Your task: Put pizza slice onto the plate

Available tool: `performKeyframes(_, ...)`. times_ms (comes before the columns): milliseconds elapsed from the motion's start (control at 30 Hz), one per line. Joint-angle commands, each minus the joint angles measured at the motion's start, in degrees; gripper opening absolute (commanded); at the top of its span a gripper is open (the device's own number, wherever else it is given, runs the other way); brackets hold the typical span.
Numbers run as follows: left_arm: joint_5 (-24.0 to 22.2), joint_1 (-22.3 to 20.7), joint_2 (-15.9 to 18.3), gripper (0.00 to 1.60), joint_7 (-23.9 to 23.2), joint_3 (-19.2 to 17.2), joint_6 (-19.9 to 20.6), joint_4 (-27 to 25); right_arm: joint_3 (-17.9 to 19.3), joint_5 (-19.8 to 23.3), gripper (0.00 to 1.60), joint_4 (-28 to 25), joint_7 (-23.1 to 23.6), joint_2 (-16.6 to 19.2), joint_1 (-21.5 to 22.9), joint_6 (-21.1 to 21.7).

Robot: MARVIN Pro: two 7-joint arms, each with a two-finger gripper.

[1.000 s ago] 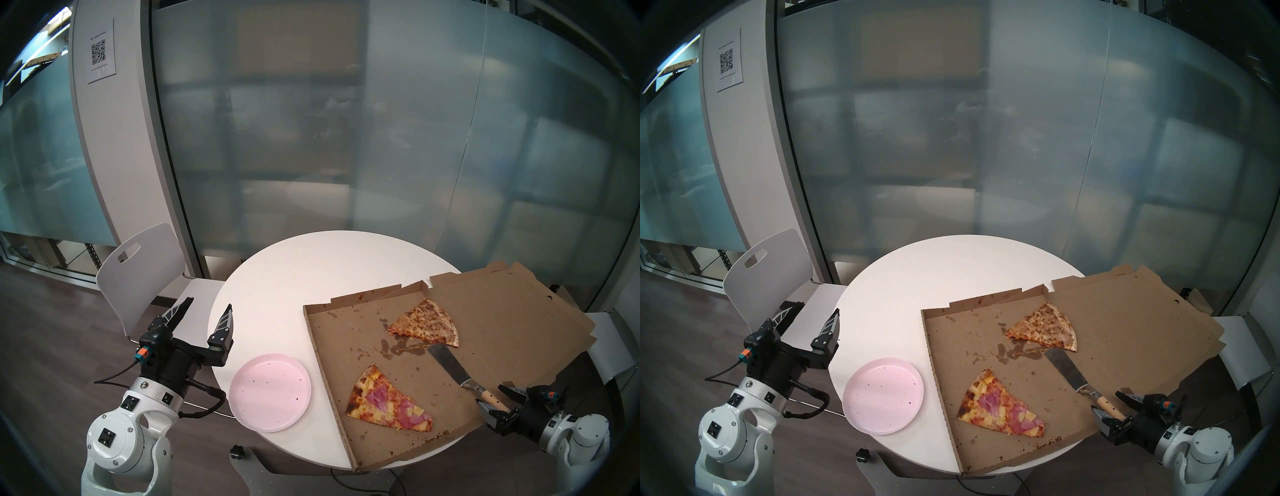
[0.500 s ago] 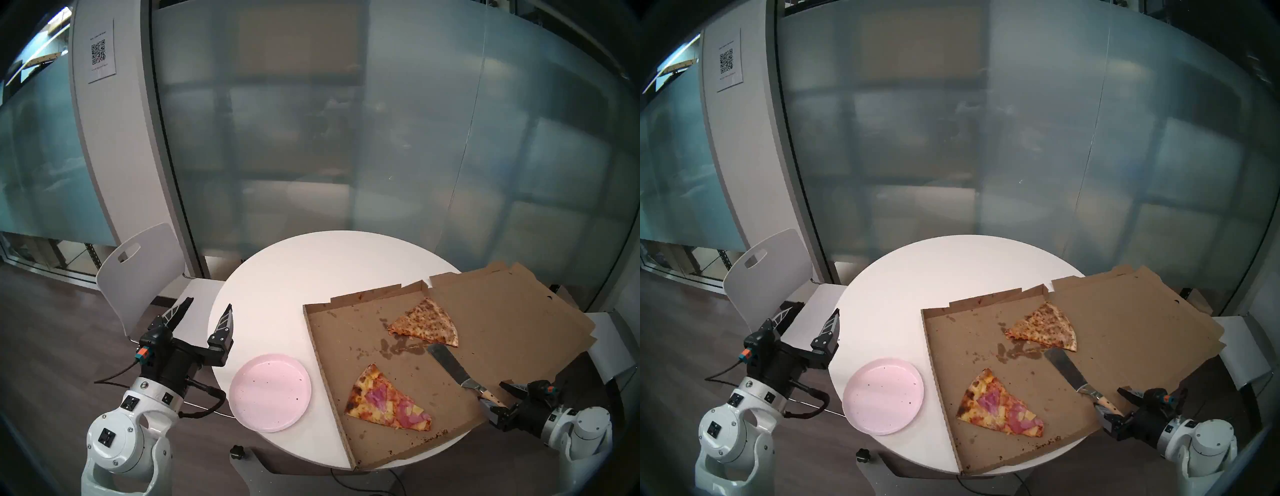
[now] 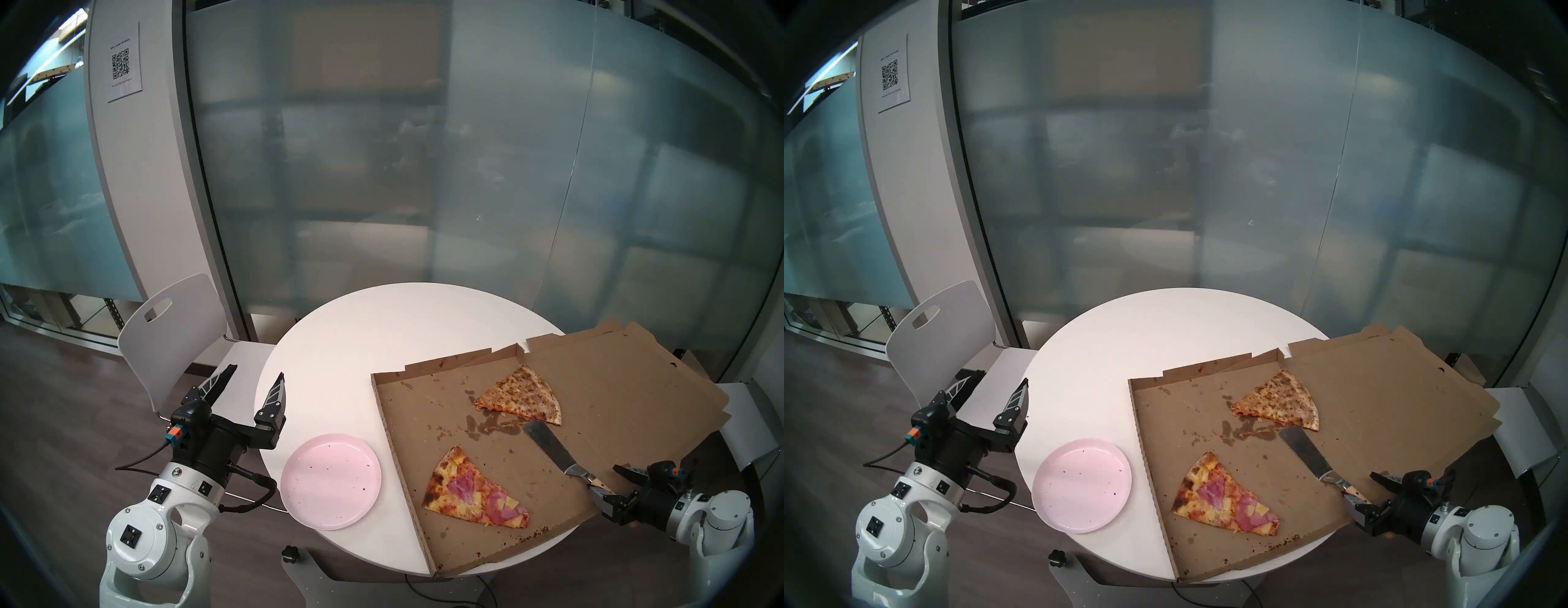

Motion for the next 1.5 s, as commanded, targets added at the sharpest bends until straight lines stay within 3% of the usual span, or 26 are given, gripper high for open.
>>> performKeyframes(0, -0.13, 0.12, -0.05, 1.6, -0.05, -0.04, -0.06, -1.21, -0.56, -0.31, 1.47, 0.29, -0.14, 1.1, 1.57, -0.04)
performKeyframes(233, -0.13, 0.12, -0.05, 1.6, -0.04, -0.04, -0.06, -1.21, -1.28, -0.68, 1.43, 0.54, 0.42, 1.42, 2.08, 0.41)
performKeyframes(333, -0.13, 0.12, -0.05, 1.6, -0.04, -0.04, -0.05, -1.21, -1.24, -0.88, 1.1, 0.51, 0.59, 1.44, 1.98, 0.68)
performKeyframes(367, -0.13, 0.13, -0.05, 1.6, -0.04, -0.04, -0.05, -1.22, -1.24, -1.05, 1.1, 0.59, 0.7, 1.62, 1.9, 0.92)
performKeyframes(400, -0.13, 0.13, -0.05, 1.6, -0.04, -0.04, -0.05, -1.22, -1.19, -1.1, 0.96, 0.65, 0.79, 1.61, 1.86, 0.87)
performKeyframes(500, -0.13, 0.12, -0.05, 1.6, -0.04, -0.04, -0.05, -1.21, -0.94, -1.25, 0.8, 0.45, 1.05, 1.51, 1.58, 1.16)
performKeyframes(667, -0.13, 0.13, -0.05, 1.6, -0.04, -0.04, -0.05, -1.22, -0.64, -1.43, 0.77, 0.47, 1.4, 1.32, 1.46, 1.18)
performKeyframes(700, -0.13, 0.13, -0.05, 1.6, -0.04, -0.04, -0.05, -1.22, -0.48, -1.47, 0.65, 0.48, 1.52, 1.13, 1.47, 1.02)
performKeyframes(900, -0.13, 0.12, -0.05, 1.6, -0.05, -0.04, -0.06, -1.21, 0.33, -1.13, 0.55, -0.57, 2.29, 0.85, 1.22, 1.38)
performKeyframes(1000, -0.13, 0.12, -0.05, 1.6, -0.05, -0.04, -0.06, -1.21, 0.74, -0.83, 0.35, -1.01, 2.99, 0.95, 1.08, 1.37)
performKeyframes(1067, -0.13, 0.12, -0.05, 1.6, -0.05, -0.03, -0.06, -1.21, 1.06, -0.6, 0.17, -1.55, 3.58, 1.03, 0.84, 1.57)
performKeyframes(1100, -0.13, 0.12, -0.05, 1.6, -0.05, -0.03, -0.06, -1.2, 1.18, -0.51, 0.0, -1.78, 3.78, 1.0, 0.74, 1.69)
performKeyframes(1467, -0.13, 0.11, -0.05, 1.6, -0.05, -0.03, -0.07, -1.19, 3.43, 0.09, 0.0, -5.03, 6.96, 1.06, -2.48, 3.15)
